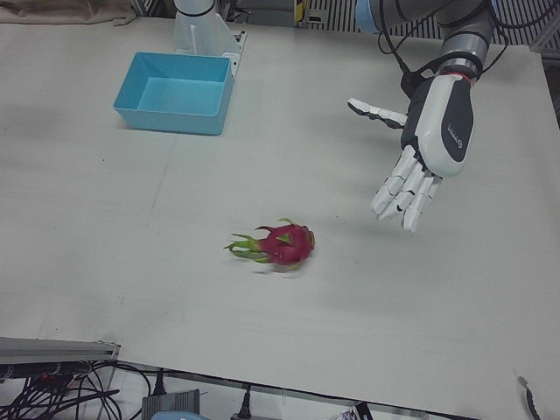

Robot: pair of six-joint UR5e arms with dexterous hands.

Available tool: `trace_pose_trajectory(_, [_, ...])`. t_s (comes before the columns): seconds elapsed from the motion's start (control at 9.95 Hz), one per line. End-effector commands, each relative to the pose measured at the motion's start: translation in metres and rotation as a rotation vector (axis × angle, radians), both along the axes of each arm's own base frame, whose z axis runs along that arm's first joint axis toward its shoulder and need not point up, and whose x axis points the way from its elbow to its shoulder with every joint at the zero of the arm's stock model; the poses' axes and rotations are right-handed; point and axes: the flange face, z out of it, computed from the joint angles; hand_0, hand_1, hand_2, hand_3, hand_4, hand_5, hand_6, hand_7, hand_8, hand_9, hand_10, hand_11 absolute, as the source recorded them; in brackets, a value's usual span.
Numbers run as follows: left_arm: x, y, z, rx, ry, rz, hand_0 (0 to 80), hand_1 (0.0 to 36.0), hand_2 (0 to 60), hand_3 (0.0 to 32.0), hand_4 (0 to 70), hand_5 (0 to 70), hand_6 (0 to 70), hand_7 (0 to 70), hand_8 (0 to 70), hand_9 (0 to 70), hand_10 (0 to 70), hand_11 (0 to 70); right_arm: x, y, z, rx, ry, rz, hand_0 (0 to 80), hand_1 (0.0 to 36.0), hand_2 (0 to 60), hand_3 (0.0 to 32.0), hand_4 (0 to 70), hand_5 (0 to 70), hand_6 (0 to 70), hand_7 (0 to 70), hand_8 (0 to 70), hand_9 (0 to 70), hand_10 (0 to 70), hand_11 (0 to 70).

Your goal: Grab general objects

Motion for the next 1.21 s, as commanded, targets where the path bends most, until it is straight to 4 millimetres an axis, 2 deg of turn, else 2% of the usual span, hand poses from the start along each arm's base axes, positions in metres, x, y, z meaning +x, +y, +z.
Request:
trace_pose_trajectory(0.0, [0.027, -0.008, 0.023, -0.092, -0.170, -0.005, 55.4, 18.8, 0.0, 32.0, 0.0, 3.2, 0.0, 16.5, 1.4, 1.9, 0.0, 0.0, 0.000, 0.000, 0.000, 0.000, 0.000, 0.000, 0.0, 0.0, 0.0, 0.0, 0.0, 0.0, 0.0, 0.0, 0.0, 0.0, 0.0, 0.0])
trace_pose_trajectory(0.1, [0.035, -0.019, 0.020, -0.081, -0.164, -0.003, 57.6, 21.1, 0.0, 32.0, 0.0, 3.3, 0.0, 17.3, 0.6, 2.0, 0.0, 0.0, 0.000, 0.000, 0.001, -0.002, 0.000, 0.000, 0.0, 0.0, 0.0, 0.0, 0.0, 0.0, 0.0, 0.0, 0.0, 0.0, 0.0, 0.0])
trace_pose_trajectory(0.2, [0.050, -0.023, 0.021, -0.076, -0.162, 0.006, 60.3, 23.2, 0.0, 32.0, 0.0, 5.4, 0.0, 20.9, 0.0, 2.7, 0.0, 0.0, 0.000, 0.000, 0.001, -0.002, 0.000, 0.000, 0.0, 0.0, 0.0, 0.0, 0.0, 0.0, 0.0, 0.0, 0.0, 0.0, 0.0, 0.0])
trace_pose_trajectory(0.3, [0.068, -0.030, 0.018, -0.062, -0.148, 0.012, 57.8, 21.3, 0.0, 32.0, 0.0, 3.8, 0.0, 19.6, 0.0, 2.5, 0.0, 0.0, 0.000, 0.000, 0.001, -0.002, 0.000, 0.000, 0.0, 0.0, 0.0, 0.0, 0.0, 0.0, 0.0, 0.0, 0.0, 0.0, 0.0, 0.0])
trace_pose_trajectory(0.4, [0.098, -0.033, 0.021, -0.071, -0.117, 0.031, 57.1, 20.6, 0.0, 32.0, 0.0, 2.9, 0.0, 19.1, 0.0, 2.4, 0.0, 0.0, 0.000, 0.000, 0.001, -0.002, 0.000, 0.000, 0.0, 0.0, 0.0, 0.0, 0.0, 0.0, 0.0, 0.0, 0.0, 0.0, 0.0, 0.0])
trace_pose_trajectory(0.5, [0.130, -0.030, 0.033, -0.112, -0.093, 0.034, 59.3, 22.6, 0.0, 32.0, 0.0, 5.0, 0.0, 20.7, 0.0, 2.7, 0.0, 0.0, 0.000, 0.000, 0.001, -0.002, 0.000, 0.000, 0.0, 0.0, 0.0, 0.0, 0.0, 0.0, 0.0, 0.0, 0.0, 0.0, 0.0, 0.0])
trace_pose_trajectory(0.6, [0.151, -0.026, 0.042, -0.143, -0.066, 0.035, 57.9, 21.6, 0.0, 32.0, 0.0, 4.4, 0.0, 19.8, 0.0, 2.5, 0.0, 0.0, 0.000, 0.000, 0.001, -0.002, 0.000, 0.000, 0.0, 0.0, 0.0, 0.0, 0.0, 0.0, 0.0, 0.0, 0.0, 0.0, 0.0, 0.0])
trace_pose_trajectory(0.7, [0.156, -0.028, 0.040, -0.157, -0.056, 0.028, 58.1, 21.5, 0.0, 32.0, 0.0, 6.1, 0.0, 20.5, 0.0, 2.7, 0.0, 0.0, 0.000, 0.000, 0.001, -0.002, 0.000, 0.000, 0.0, 0.0, 0.0, 0.0, 0.0, 0.0, 0.0, 0.0, 0.0, 0.0, 0.0, 0.0])
trace_pose_trajectory(0.9, [0.161, -0.033, 0.038, -0.170, -0.063, 0.031, 54.8, 18.8, 0.0, 32.0, 0.0, 3.5, 0.0, 19.2, 0.2, 2.4, 0.0, 0.0, 0.000, 0.000, 0.001, -0.002, 0.000, 0.000, 0.0, 0.0, 0.0, 0.0, 0.0, 0.0, 0.0, 0.0, 0.0, 0.0, 0.0, 0.0])
trace_pose_trajectory(1.11, [0.175, -0.048, 0.048, -0.216, -0.034, 0.026, 53.2, 17.5, 0.0, 32.0, 0.0, 2.1, 0.0, 18.0, 0.2, 2.2, 0.0, 0.0, 0.000, 0.000, 0.000, 0.000, 0.000, 0.000, 0.0, 0.0, 0.0, 0.0, 0.0, 0.0, 0.0, 0.0, 0.0, 0.0, 0.0, 0.0])
